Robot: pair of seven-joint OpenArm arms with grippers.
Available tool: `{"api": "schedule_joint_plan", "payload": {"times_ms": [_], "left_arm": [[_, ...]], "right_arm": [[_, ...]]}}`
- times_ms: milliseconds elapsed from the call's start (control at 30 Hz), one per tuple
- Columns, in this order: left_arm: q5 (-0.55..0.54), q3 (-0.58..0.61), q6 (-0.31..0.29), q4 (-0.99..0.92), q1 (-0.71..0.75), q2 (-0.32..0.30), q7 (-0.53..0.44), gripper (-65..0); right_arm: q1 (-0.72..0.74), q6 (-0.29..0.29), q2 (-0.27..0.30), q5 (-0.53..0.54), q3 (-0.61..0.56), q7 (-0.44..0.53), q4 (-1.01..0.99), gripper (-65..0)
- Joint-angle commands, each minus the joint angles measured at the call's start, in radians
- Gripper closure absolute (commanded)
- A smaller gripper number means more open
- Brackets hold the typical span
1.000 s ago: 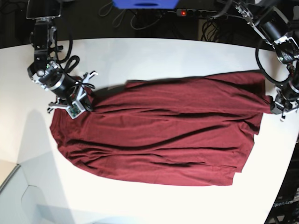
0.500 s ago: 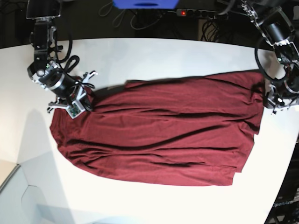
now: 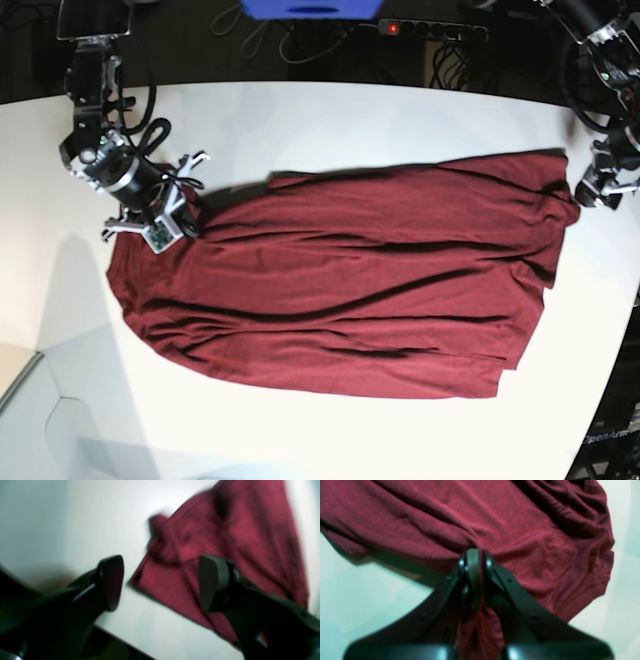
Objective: Layout the t-shirt on the table in an organized manner, then fold the t-shirt properly
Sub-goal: 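Pull both shoulder corners outward with both grippers to flatten the collar edge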
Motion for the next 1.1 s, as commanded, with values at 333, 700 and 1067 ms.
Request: {"api": "schedule_joint_plan", "payload": {"times_ms": [333,700,1067], "left_arm": [[-0.003,0.148,-0.003,-0.046,0.013,-0.023,-0.117,-43.6],[0.201,0.191,-0.003,-0.046,0.037,-0.017,-0.177,-24.4],[0.215,0.206,-0.003,-0.175,-0.006,-0.014,-0.179,-24.4]], "right_arm": [[0.009,0.003,0.005,0.016,0.003,0.025,0.015,0.0],[0.009,0.003,0.008,0.016,0.003,0.025,0.017,0.0],[0.009,0.003,0.005,0.016,0.003,0.025,0.017,0.0]]}}
